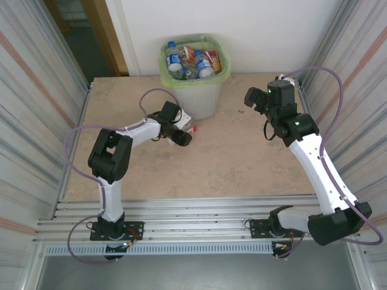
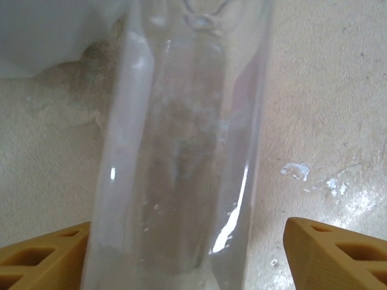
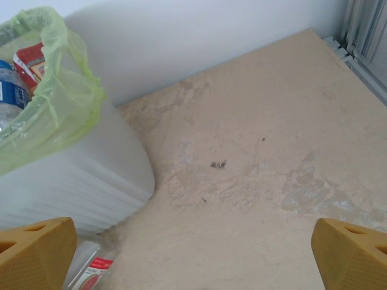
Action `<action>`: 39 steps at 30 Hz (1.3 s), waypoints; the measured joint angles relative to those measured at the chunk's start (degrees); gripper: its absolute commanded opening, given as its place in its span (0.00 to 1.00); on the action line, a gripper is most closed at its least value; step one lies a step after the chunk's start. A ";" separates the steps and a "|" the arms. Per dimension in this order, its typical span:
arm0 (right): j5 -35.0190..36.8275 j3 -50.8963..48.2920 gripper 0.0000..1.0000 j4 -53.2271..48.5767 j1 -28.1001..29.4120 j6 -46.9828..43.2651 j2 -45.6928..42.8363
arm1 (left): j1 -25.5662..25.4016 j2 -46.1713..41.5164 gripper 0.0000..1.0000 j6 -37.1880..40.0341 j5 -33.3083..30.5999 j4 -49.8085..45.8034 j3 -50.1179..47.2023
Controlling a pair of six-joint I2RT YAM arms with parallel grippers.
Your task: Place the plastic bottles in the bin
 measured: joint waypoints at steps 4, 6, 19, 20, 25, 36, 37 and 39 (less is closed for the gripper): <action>-0.02 -0.63 0.98 0.02 -0.35 0.04 -0.35 | -2.08 0.02 0.77 0.61 -4.35 0.81 0.00; -0.04 -0.92 0.98 0.02 -0.59 0.04 -0.42 | -2.32 0.09 0.76 0.70 -5.81 0.87 0.02; -0.39 -1.60 0.98 0.02 -1.01 1.11 -0.39 | -3.10 0.35 0.42 -0.74 -6.69 0.59 -0.11; -0.39 -1.64 0.98 0.04 -1.05 1.11 -0.39 | -3.17 -0.22 0.39 -1.20 -6.27 0.57 -0.72; -0.39 -2.89 0.98 0.00 -1.09 1.53 -0.46 | -4.48 -6.01 0.39 -4.24 -4.90 0.09 -4.96; 0.26 -7.48 0.98 -1.75 -1.09 3.43 -2.84 | -7.58 -29.22 0.37 -14.64 0.46 -0.63 -10.08; 0.46 -8.00 0.98 -2.14 -1.09 3.78 -3.19 | -7.58 -31.21 0.37 -15.52 0.85 -0.46 -10.08; 1.07 -8.92 0.98 -2.58 -1.09 4.20 -3.74 | -7.58 -34.36 0.37 -16.81 1.25 0.24 -10.05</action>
